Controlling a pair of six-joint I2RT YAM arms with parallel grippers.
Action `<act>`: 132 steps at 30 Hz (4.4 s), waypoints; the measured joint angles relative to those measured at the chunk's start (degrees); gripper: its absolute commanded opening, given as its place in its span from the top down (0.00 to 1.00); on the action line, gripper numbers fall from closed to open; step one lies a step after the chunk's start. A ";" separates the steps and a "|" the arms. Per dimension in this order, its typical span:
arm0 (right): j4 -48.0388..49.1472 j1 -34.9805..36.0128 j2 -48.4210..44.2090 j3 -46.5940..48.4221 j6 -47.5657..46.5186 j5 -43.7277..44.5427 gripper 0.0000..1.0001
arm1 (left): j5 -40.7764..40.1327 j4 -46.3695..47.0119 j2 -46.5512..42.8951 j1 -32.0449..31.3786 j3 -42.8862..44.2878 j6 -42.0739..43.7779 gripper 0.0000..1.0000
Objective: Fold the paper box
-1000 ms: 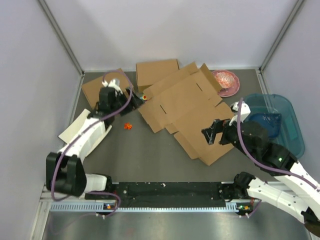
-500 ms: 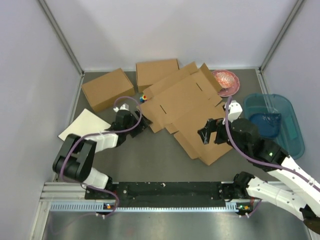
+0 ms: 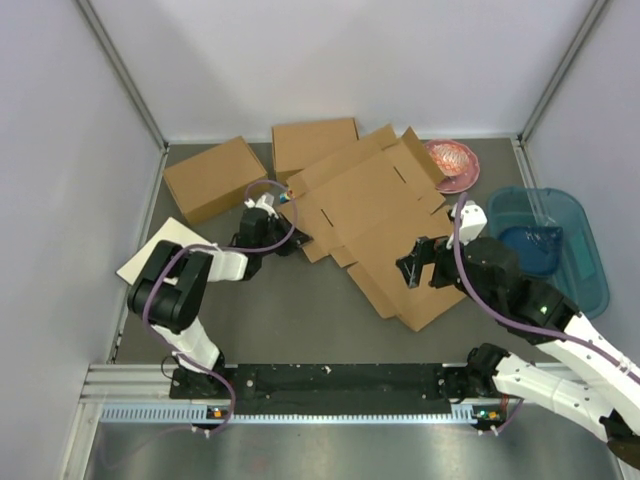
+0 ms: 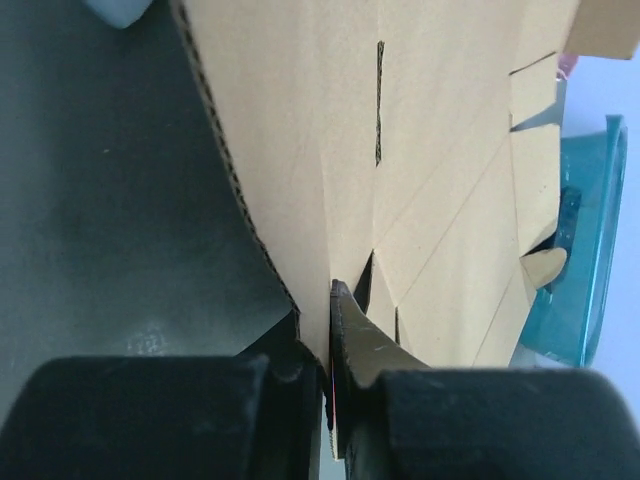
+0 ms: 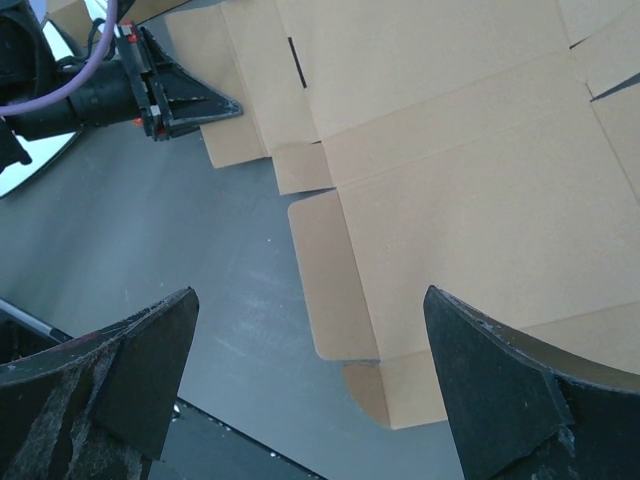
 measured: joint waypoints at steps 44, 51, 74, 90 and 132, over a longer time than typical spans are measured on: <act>-9.73 0.02 -4.55 24.57 -0.55 -1.05 0.05 | 40.94 -17.84 -36.11 -8.15 28.35 -8.28 1.00; -10.95 0.02 -6.45 24.57 -0.57 -0.72 0.05 | 46.12 -16.59 -34.01 3.15 21.66 -6.19 1.00; -11.08 0.02 -8.63 4.83 1.84 -0.55 0.03 | 4.83 -52.13 -8.66 9.97 33.00 37.48 0.36; -6.62 -10.40 11.80 -7.15 13.40 12.66 0.01 | -13.84 -39.67 -42.45 -10.05 5.60 20.24 0.37; 2.14 -18.05 3.80 -23.78 16.31 -20.96 1.00 | -20.13 -51.84 -73.31 -12.15 -11.04 12.13 0.39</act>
